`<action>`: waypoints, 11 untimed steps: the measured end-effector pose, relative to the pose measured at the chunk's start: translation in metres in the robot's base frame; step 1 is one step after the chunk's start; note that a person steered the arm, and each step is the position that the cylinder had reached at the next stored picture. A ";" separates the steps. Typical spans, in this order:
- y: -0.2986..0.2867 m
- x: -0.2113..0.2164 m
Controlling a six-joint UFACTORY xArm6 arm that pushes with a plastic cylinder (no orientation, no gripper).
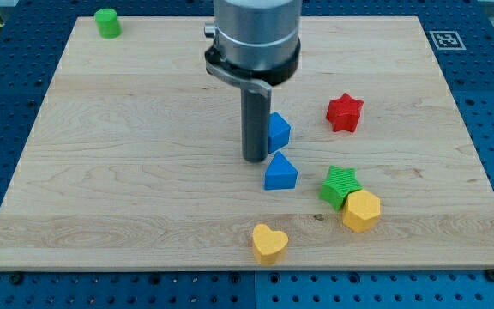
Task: Move the blue cube towards the center left
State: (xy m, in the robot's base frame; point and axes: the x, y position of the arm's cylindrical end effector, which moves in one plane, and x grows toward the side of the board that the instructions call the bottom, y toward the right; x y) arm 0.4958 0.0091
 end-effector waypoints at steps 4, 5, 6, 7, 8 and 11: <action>0.069 -0.031; 0.023 -0.051; -0.023 -0.060; -0.047 -0.060; -0.047 -0.060; -0.048 -0.040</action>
